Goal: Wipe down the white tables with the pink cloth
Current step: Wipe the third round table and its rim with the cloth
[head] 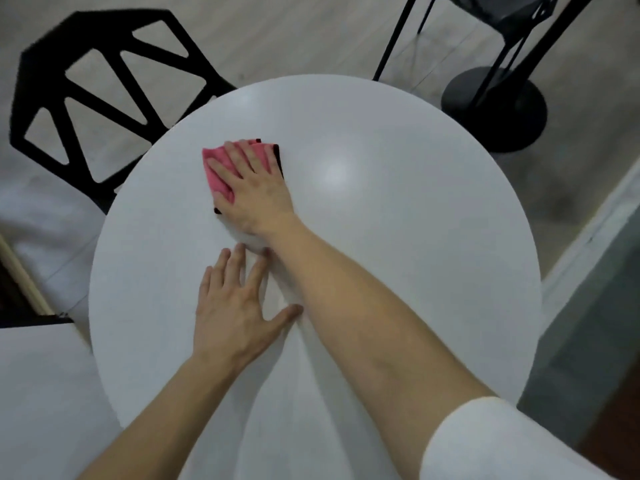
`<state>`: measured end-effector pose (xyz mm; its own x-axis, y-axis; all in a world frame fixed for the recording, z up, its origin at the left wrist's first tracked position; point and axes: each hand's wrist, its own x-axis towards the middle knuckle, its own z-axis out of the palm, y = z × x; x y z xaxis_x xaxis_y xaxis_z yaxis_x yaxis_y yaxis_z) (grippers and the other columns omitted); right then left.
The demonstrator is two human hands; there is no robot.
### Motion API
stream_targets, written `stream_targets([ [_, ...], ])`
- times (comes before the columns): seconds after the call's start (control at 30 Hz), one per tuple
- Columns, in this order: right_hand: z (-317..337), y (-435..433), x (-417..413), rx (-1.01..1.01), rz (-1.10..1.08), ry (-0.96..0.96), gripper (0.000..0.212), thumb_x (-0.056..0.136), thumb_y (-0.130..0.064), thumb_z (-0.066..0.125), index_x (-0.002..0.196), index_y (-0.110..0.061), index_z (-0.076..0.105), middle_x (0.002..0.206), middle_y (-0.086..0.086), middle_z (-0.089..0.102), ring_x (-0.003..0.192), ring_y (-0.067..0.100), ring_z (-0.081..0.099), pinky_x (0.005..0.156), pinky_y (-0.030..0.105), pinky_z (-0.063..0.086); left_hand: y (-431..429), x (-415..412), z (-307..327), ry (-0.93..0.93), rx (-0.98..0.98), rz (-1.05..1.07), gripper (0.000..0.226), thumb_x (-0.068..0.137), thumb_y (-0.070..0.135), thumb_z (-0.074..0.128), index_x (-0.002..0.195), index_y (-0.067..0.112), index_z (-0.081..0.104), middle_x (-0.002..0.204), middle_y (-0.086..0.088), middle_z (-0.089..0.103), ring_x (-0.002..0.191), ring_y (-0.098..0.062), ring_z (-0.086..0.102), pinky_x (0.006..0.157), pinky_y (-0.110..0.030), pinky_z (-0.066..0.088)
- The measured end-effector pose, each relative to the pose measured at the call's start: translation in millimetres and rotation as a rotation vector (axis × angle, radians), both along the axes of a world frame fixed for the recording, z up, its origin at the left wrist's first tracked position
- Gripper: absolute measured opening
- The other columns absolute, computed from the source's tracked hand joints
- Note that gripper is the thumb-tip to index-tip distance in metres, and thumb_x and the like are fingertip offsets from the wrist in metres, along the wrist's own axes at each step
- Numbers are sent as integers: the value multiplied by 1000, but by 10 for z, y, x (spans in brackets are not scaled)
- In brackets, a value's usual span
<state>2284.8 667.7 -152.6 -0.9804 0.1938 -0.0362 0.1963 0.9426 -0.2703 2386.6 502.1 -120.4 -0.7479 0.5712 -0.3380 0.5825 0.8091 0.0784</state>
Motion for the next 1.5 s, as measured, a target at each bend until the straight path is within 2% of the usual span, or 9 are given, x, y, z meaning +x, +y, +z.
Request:
stream_targets([
  [0.3,-123,1743,3069,90,-784,-31,70,108,-58,35,173,-36,20,181,3,20,168,29,12,133,62,7,102,29,127,-4,-25,17,117,82,101,38,175,36,9,183,-11,8,169,-35,6,136,-55,15],
  [0.43,-116,1443,2748,97,-1009,-91,74,106,-56,26,174,-31,13,181,12,12,168,34,7,130,71,4,85,-37,189,-22,-27,-16,114,84,97,46,174,37,10,182,-8,8,168,-34,10,135,-53,20],
  [0.63,14,-145,699,57,-424,-57,71,106,-53,22,174,-33,13,183,7,6,169,31,-1,128,68,-6,-473,-26,283,-44,-27,60,115,83,87,65,173,31,19,181,-3,18,164,-28,24,129,-51,32],
  [0.77,7,-494,569,-1,-164,-45,69,107,-54,26,173,-36,20,183,1,9,169,24,-2,131,60,-10,-881,92,206,-73,-75,55,128,78,87,71,176,27,13,185,-2,5,168,-27,15,134,-48,25],
  [0.9,-93,322,1618,2,-342,24,69,104,-56,36,170,-40,29,181,-5,18,168,19,8,135,53,-2,-855,46,176,-49,-97,53,135,70,90,76,174,27,18,184,-3,10,166,-32,21,131,-54,32],
  [1.07,-114,1043,3447,81,-693,-68,69,110,-57,26,174,-36,13,183,1,10,169,24,4,135,59,4,-814,36,203,-49,-108,50,135,68,92,75,172,27,19,183,-4,13,165,-33,23,130,-56,34],
  [1.23,-69,646,2974,88,-880,-127,71,109,-56,19,174,-32,8,183,9,2,169,31,-2,131,67,2,-926,194,229,-86,-30,63,108,89,73,75,172,25,26,183,-5,16,167,-29,22,133,-52,29],
  [1.4,45,-835,1245,32,-320,-103,71,108,-53,25,174,-33,11,183,6,3,169,30,-4,129,68,-7,-1421,681,312,15,51,162,77,97,55,76,161,18,50,168,-6,45,153,-31,44,125,-51,39],
  [1.5,95,-1483,952,8,-41,-105,69,109,-53,26,174,-34,16,183,4,4,169,28,-5,131,63,-9,-1676,834,248,58,64,189,67,95,46,80,149,12,61,153,-10,57,138,-34,55,116,-54,49],
])
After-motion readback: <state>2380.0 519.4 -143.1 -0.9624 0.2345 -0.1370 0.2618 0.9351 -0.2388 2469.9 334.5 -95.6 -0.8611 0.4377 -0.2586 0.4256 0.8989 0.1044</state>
